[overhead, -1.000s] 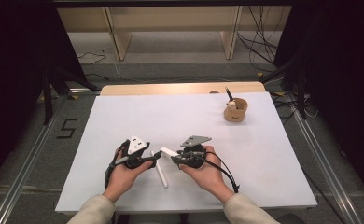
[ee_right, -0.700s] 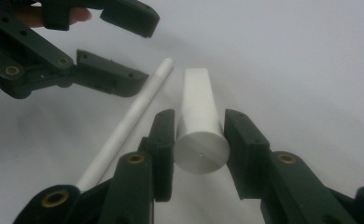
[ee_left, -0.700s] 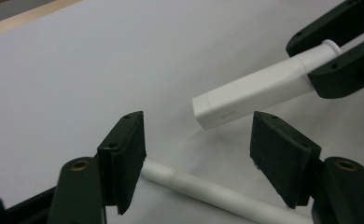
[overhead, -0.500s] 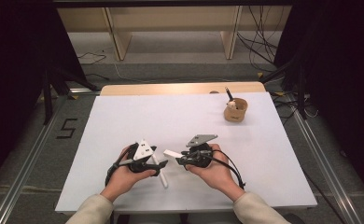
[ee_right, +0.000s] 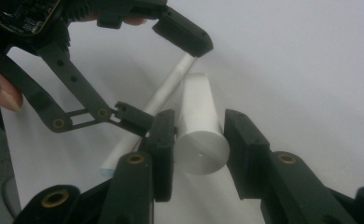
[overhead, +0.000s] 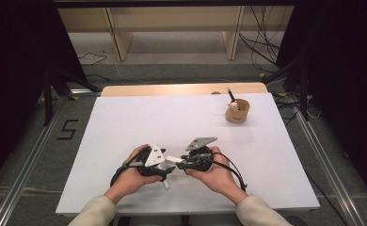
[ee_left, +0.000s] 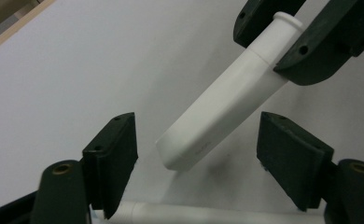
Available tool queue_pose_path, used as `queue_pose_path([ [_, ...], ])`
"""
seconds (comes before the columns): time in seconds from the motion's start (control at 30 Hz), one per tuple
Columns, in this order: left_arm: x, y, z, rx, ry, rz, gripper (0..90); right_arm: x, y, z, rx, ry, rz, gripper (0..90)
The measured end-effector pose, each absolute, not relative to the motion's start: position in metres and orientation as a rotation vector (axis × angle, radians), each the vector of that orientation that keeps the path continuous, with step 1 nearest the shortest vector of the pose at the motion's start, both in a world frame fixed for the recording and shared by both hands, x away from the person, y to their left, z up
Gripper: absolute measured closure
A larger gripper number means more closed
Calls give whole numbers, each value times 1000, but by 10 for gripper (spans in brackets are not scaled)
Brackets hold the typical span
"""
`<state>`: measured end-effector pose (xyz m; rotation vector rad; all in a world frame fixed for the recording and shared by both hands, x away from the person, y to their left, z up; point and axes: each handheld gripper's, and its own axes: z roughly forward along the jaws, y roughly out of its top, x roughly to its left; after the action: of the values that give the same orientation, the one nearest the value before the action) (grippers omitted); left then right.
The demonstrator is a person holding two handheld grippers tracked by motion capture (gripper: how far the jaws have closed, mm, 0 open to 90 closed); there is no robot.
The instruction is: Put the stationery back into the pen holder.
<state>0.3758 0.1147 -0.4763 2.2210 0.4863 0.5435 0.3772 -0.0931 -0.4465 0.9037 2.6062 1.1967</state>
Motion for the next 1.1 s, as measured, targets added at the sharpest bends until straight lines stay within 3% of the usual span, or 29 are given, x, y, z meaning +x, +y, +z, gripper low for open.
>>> queue_pose_path([
  [0.53, 374, 104, -477, 2261, 391, 615, 529, 379, -91, -441, 936, 2576, 1231, 652],
  [0.73, 370, 96, -474, 2257, 355, 593, 668, 383, -94, -436, 980, 2524, 1293, 650],
  [0.83, 371, 94, -472, 2238, 385, 582, 697, 384, -95, -434, 982, 2489, 1331, 643],
  [1.03, 377, 102, -473, 2186, 516, 509, 705, 386, -99, -432, 956, 2363, 1428, 435],
  [1.1, 378, 104, -472, 2157, 556, 491, 705, 386, -101, -430, 946, 2338, 1434, 406],
])
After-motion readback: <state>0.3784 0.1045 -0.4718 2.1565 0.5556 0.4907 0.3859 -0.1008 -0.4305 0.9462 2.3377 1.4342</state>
